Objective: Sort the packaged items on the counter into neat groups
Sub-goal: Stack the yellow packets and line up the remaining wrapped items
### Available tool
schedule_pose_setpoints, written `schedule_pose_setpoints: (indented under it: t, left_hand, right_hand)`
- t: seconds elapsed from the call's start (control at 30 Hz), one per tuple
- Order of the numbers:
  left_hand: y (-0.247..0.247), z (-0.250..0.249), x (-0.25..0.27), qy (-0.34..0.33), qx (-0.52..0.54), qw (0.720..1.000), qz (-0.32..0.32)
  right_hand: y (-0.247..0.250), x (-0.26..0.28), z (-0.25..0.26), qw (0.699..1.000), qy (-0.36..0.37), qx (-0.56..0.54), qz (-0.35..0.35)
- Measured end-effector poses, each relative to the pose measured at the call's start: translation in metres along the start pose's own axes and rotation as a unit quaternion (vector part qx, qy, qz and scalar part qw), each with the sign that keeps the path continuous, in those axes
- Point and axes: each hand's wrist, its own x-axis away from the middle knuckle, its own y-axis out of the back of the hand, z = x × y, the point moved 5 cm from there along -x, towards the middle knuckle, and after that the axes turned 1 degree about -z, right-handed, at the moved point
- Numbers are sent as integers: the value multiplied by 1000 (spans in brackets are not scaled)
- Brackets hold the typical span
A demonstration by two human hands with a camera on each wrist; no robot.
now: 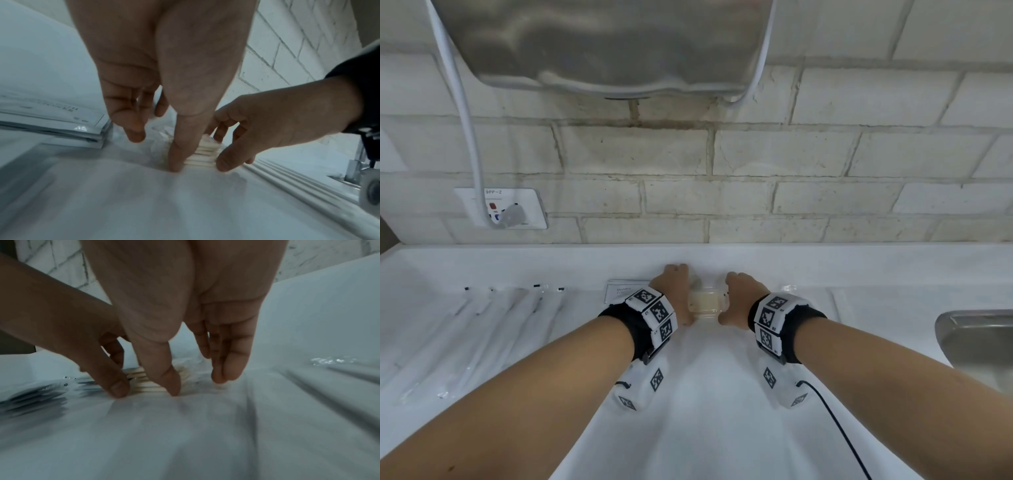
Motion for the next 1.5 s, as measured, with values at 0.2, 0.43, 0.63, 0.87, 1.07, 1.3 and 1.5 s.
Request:
schedule_pose_setpoints:
  t: [0.2, 0.43, 0.63, 0.87, 1.07, 1.3, 1.5]
  left_hand:
    - [-11, 3, 14, 33, 8, 999, -1]
    - [-10, -1, 11, 90, 9, 996, -2]
    - [-6, 4, 5, 100, -21, 995, 2]
    - [-7, 6, 0, 80, -56, 995, 23]
    - [-4, 3, 0, 52, -105, 992, 35]
    - [-3, 5, -1, 59, -90, 994, 24]
    - [-1, 5, 1, 52, -99, 993, 25]
  right_hand:
    - [-5, 11, -4, 999, -27, 23, 11]
    - [-6, 1, 3, 999, -29, 43, 15]
    - [-6, -10, 4, 999, -9, 11, 37]
    - [-6, -20, 11, 1000, -5, 9, 23]
    - [-6, -25, 11, 1000, -7, 8, 22]
    - [-5, -25, 13, 1000, -8, 13, 23]
    - [-4, -23, 14, 1000, -5, 8, 27]
